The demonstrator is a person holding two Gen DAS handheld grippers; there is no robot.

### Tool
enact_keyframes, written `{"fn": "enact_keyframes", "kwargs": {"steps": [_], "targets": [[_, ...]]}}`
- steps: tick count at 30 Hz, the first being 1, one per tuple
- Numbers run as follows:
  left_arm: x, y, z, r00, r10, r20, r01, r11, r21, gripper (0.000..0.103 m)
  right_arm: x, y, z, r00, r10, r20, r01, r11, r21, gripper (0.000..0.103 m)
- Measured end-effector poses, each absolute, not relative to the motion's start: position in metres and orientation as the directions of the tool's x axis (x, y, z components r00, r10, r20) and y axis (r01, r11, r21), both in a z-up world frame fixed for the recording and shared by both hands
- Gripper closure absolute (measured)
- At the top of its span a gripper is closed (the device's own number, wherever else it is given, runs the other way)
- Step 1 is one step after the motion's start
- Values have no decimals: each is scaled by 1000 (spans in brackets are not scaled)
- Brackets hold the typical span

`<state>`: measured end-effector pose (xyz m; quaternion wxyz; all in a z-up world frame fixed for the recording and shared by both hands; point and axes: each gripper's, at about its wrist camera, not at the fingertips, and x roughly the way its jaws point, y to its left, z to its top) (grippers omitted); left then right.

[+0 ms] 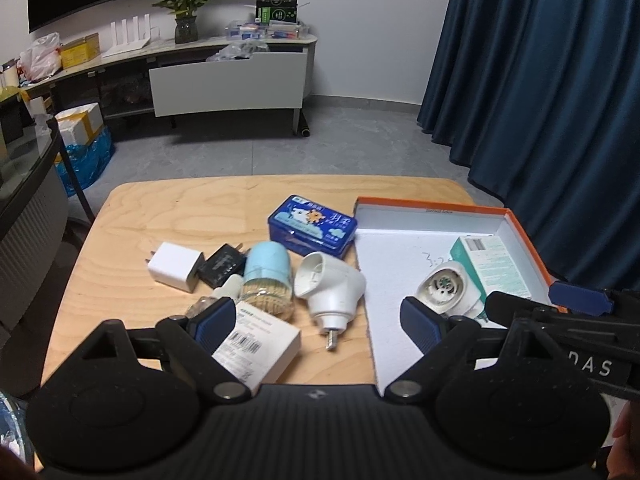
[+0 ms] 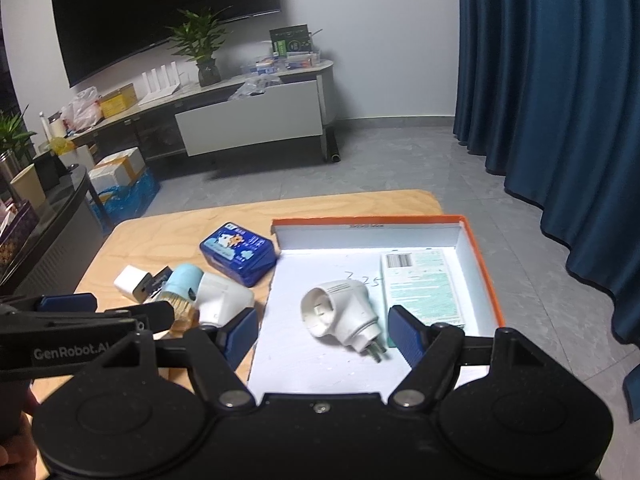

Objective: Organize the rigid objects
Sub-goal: 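Move the left tool back and grasp the white Power Adapter box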

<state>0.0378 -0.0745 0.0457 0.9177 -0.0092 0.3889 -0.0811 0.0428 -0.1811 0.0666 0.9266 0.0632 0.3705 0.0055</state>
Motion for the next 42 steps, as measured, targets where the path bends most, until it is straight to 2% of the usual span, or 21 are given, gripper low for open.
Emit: {"fn": "enact_keyframes", "kwargs": {"steps": [42], "targets": [[24, -9, 24, 663, -138, -736, 83, 990, -110, 11, 50, -116, 39, 661, 147, -736, -82, 989, 124, 17]]}}
